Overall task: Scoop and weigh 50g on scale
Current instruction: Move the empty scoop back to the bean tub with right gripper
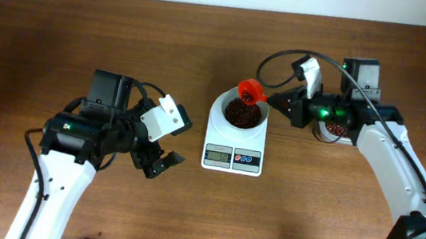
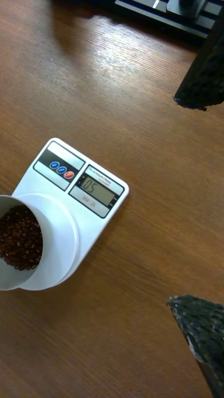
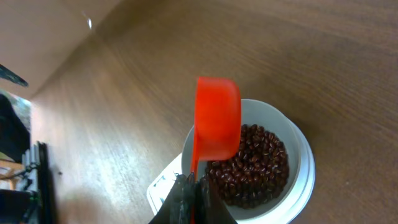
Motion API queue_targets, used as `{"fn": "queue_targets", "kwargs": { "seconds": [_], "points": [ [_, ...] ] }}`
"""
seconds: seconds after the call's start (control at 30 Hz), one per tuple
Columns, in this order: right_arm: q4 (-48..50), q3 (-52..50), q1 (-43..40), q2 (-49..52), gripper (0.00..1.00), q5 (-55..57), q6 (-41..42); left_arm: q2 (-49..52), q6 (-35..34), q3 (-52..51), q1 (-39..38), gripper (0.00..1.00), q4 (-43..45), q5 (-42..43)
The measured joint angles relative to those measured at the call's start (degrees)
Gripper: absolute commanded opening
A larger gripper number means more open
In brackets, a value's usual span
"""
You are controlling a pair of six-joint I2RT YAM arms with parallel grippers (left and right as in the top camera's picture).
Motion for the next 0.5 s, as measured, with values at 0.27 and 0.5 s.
{"fn": "queue_targets", "kwargs": {
  "seconds": [0.27,0.5],
  "points": [
    [-6.01,0.07,-18.43,0.00,0.04,-11.58,3.63,0.00,0.00,0.00,0.00,0.99,0.00,-0.02],
    [-18.60,0.11,-32.48,0.00,0.04,-6.47,-5.25,0.00,0.02,0.00,0.00,0.99,0.00,-0.02]
  ]
}}
